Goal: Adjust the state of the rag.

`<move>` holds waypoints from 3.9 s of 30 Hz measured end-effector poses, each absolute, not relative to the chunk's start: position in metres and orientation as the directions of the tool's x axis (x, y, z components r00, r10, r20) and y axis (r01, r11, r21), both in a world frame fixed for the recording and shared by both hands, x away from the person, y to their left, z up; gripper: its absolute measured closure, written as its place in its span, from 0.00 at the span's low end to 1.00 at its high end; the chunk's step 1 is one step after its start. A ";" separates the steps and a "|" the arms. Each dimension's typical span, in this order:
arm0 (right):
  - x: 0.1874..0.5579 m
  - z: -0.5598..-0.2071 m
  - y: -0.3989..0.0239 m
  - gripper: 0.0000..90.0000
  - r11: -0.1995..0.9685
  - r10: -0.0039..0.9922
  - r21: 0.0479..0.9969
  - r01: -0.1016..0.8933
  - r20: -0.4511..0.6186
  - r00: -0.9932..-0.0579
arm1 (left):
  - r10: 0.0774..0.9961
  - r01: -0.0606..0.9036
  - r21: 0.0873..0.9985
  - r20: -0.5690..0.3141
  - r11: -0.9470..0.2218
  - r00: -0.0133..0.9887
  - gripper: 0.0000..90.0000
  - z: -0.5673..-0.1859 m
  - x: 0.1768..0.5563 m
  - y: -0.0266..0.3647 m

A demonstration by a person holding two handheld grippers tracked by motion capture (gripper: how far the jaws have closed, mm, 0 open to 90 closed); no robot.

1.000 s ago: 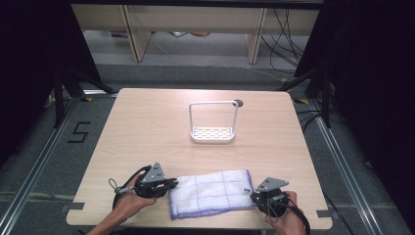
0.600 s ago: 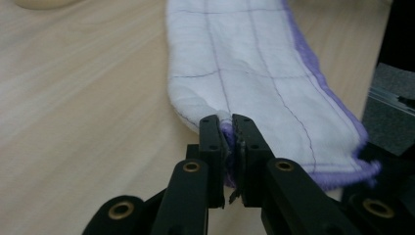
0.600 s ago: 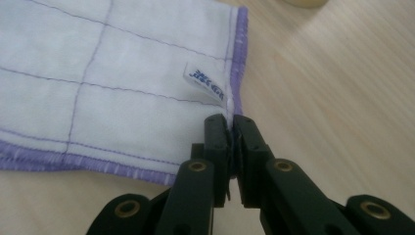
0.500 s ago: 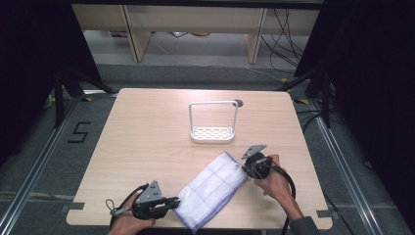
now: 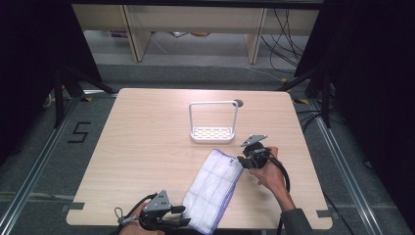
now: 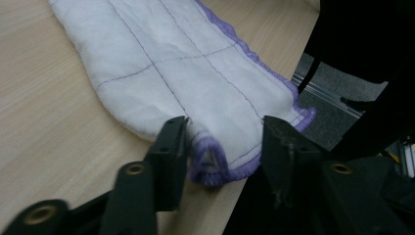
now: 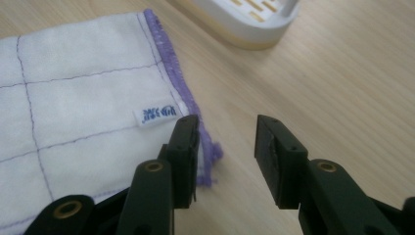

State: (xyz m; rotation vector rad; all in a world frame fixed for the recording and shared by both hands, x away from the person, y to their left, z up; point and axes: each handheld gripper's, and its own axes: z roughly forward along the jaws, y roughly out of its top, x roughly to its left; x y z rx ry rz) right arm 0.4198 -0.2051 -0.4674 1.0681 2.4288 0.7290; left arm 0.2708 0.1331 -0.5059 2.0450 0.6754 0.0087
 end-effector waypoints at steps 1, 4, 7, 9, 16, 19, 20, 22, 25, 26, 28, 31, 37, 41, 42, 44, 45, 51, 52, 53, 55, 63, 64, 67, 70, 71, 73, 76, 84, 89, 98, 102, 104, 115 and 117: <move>0.414 -0.466 -0.212 0.68 0.562 0.769 0.591 0.579 -0.116 -0.628 | 0.475 0.470 0.803 -0.274 -0.366 0.836 0.48 -0.505 0.271 0.134; 0.407 -0.473 -0.219 0.69 0.536 0.788 0.573 0.620 -0.075 -0.611 | 0.499 0.482 0.811 -0.283 -0.332 0.819 0.46 -0.500 0.285 0.141; 0.407 -0.480 -0.222 0.70 0.522 0.791 0.580 0.626 -0.055 -0.609 | 0.520 0.498 0.811 -0.295 -0.307 0.801 0.44 -0.500 0.291 0.143; 0.410 -0.485 -0.220 0.74 0.517 0.784 0.581 0.629 -0.028 -0.620 | 0.533 0.504 0.805 -0.290 -0.314 0.795 0.43 -0.500 0.296 0.144; 0.418 -0.491 -0.210 0.99 0.541 0.767 0.525 0.657 0.013 -0.641 | 0.536 0.501 0.804 -0.283 -0.320 0.796 0.43 -0.502 0.298 0.147; 0.419 -0.484 -0.207 0.99 0.561 0.759 0.529 0.636 -0.023 -0.650 | 0.542 0.504 0.802 -0.281 -0.320 0.792 0.43 -0.502 0.298 0.148; 0.421 -0.473 -0.202 0.99 0.560 0.753 0.547 0.622 -0.024 -0.657 | 0.549 0.506 0.803 -0.281 -0.315 0.787 0.42 -0.502 0.299 0.149; 0.422 -0.467 -0.198 0.99 0.559 0.752 0.569 0.603 -0.041 -0.658 | 0.552 0.506 0.805 -0.280 -0.311 0.785 0.42 -0.502 0.299 0.149; 0.430 -0.445 -0.185 0.99 0.586 0.725 0.593 0.552 -0.078 -0.685 | 0.552 0.498 0.809 -0.272 -0.313 0.788 0.42 -0.502 0.298 0.150; 0.432 -0.441 -0.183 0.99 0.594 0.718 0.586 0.552 -0.076 -0.692 | 0.552 0.498 0.809 -0.272 -0.313 0.788 0.42 -0.502 0.298 0.150; 0.436 -0.440 -0.180 0.99 0.610 0.715 0.555 0.566 -0.076 -0.695 | 0.560 0.501 0.806 -0.269 -0.314 0.784 0.42 -0.502 0.299 0.151; 0.439 -0.449 -0.181 0.99 0.633 0.720 0.492 0.599 -0.088 -0.689 | 0.572 0.509 0.805 -0.273 -0.304 0.774 0.42 -0.502 0.301 0.152; 0.445 -0.479 -0.195 0.95 0.621 0.746 0.422 0.660 -0.060 -0.663 | 0.603 0.505 0.820 -0.265 -0.270 0.753 0.41 -0.498 0.315 0.152; 0.446 -0.474 -0.200 0.71 0.554 0.799 0.461 0.693 -0.061 -0.598 | 0.622 0.503 0.816 -0.243 -0.284 0.744 0.40 -0.494 0.332 0.147; 0.444 -0.469 -0.203 0.63 0.528 0.814 0.497 0.689 -0.065 -0.577 | 0.632 0.492 0.821 -0.223 -0.289 0.742 0.40 -0.494 0.344 0.141; 0.441 -0.463 -0.207 0.56 0.509 0.826 0.516 0.689 -0.069 -0.559 | 0.645 0.497 0.822 -0.224 -0.279 0.731 0.40 -0.494 0.357 0.134; 0.439 -0.462 -0.208 0.53 0.496 0.832 0.530 0.688 -0.065 -0.550 | 0.652 0.504 0.818 -0.226 -0.276 0.724 0.40 -0.494 0.365 0.130; 0.433 -0.463 -0.212 0.51 0.437 0.849 0.571 0.695 -0.006 -0.528 | 0.632 0.521 0.789 -0.229 -0.325 0.740 0.41 -0.493 0.403 0.109; 0.433 -0.464 -0.212 0.50 0.439 0.848 0.570 0.695 -0.008 -0.530 | 0.635 0.525 0.789 -0.234 -0.317 0.736 0.41 -0.494 0.409 0.104; 0.433 -0.467 -0.210 0.48 0.445 0.849 0.550 0.706 -0.009 -0.528 | 0.642 0.538 0.786 -0.249 -0.304 0.725 0.41 -0.494 0.413 0.098; 0.434 -0.471 -0.209 0.47 0.458 0.845 0.541 0.705 -0.018 -0.534 | 0.648 0.532 0.777 -0.219 -0.336 0.729 0.41 -0.495 0.425 0.087; 0.436 -0.478 -0.199 0.44 0.456 0.855 0.507 0.731 -0.023 -0.518 | 0.662 0.559 0.743 -0.213 -0.367 0.718 0.41 -0.503 0.457 0.060; 0.437 -0.479 -0.199 0.44 0.448 0.860 0.504 0.738 -0.016 -0.510 | 0.670 0.561 0.746 -0.214 -0.358 0.711 0.43 -0.504 0.460 0.057; 0.440 -0.482 -0.200 0.43 0.449 0.858 0.508 0.736 -0.013 -0.514 | 0.672 0.554 0.749 -0.201 -0.362 0.712 0.44 -0.505 0.467 0.050; 0.440 -0.484 -0.197 0.44 0.446 0.862 0.491 0.748 -0.010 -0.507 | 0.666 0.530 0.749 -0.162 -0.398 0.728 0.48 -0.506 0.471 0.044; 0.441 -0.485 -0.196 0.44 0.451 0.860 0.490 0.746 -0.015 -0.509 | 0.668 0.532 0.748 -0.162 -0.398 0.727 0.48 -0.507 0.472 0.042; 0.441 -0.487 -0.196 0.44 0.455 0.856 0.498 0.738 -0.014 -0.517 | 0.667 0.528 0.741 -0.147 -0.415 0.731 0.49 -0.509 0.475 0.039; 0.440 -0.487 -0.197 0.43 0.427 0.868 0.496 0.756 0.010 -0.497 | 0.668 0.526 0.741 -0.143 -0.417 0.730 0.54 -0.512 0.478 0.035; 0.439 -0.481 -0.200 0.41 0.409 0.873 0.523 0.748 0.015 -0.488 | 0.627 0.466 0.747 -0.085 -0.474 0.774 0.78 -0.513 0.475 0.025; 0.439 -0.491 -0.197 0.41 0.417 0.867 0.496 0.762 0.036 -0.498 | 0.599 0.427 0.746 -0.047 -0.511 0.799 0.92 -0.511 0.473 0.024; 0.434 -0.490 -0.193 0.85 0.448 0.826 0.530 0.720 0.064 -0.560 | 0.608 0.435 0.752 -0.057 -0.495 0.792 0.94 -0.512 0.471 0.025; 0.434 -0.486 -0.194 0.94 0.486 0.791 0.569 0.664 0.037 -0.611 | 0.606 0.422 0.757 -0.042 -0.500 0.794 0.95 -0.508 0.470 0.029; 0.433 -0.484 -0.192 0.95 0.497 0.781 0.584 0.642 0.022 -0.624 | 0.606 0.418 0.763 -0.043 -0.494 0.795 0.95 -0.504 0.467 0.032; 0.426 -0.457 -0.185 0.96 0.472 0.761 0.662 0.582 0.028 -0.648 | 0.604 0.393 0.801 -0.050 -0.451 0.795 0.95 -0.482 0.458 0.046; 0.425 -0.449 -0.184 0.96 0.467 0.753 0.677 0.569 0.033 -0.657 | 0.604 0.386 0.810 -0.050 -0.442 0.795 0.95 -0.475 0.455 0.049</move>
